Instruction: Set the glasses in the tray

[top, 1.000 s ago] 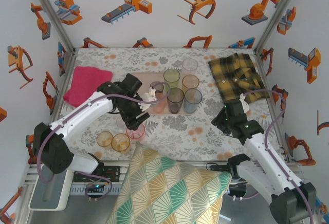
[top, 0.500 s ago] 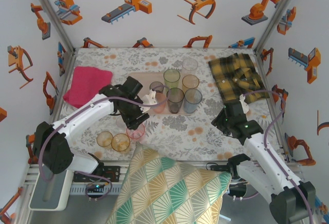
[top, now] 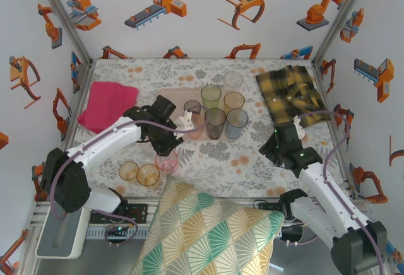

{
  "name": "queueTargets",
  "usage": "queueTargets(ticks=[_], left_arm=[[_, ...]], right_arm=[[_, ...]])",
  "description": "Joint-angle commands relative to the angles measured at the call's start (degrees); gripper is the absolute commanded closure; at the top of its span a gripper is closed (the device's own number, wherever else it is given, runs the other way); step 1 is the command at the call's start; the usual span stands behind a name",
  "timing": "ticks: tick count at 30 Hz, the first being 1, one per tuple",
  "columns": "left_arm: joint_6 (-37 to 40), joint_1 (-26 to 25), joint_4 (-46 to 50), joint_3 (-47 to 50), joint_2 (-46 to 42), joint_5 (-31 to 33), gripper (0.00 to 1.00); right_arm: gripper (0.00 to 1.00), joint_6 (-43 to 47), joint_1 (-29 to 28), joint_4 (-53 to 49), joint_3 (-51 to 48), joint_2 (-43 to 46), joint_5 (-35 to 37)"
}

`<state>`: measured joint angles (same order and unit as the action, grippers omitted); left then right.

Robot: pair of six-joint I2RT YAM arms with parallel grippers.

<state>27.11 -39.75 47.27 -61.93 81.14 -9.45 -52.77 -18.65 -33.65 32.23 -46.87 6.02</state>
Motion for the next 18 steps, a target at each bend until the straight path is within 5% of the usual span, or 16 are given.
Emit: queueTargets(ticks=[1, 18], left_arm=[[-0.9, -0.5, -0.7, 0.9, 0.6, -0.8, 0.62], [-3.1, -1.0, -2.1, 2.0, 0.3, 0.2, 0.69]], right_arm=[[0.58, -0.9, 0.4, 0.7, -0.2, 0.1, 0.6], [0.58, -1.2, 0.4, 0.6, -0.8, 1.0, 0.4]])
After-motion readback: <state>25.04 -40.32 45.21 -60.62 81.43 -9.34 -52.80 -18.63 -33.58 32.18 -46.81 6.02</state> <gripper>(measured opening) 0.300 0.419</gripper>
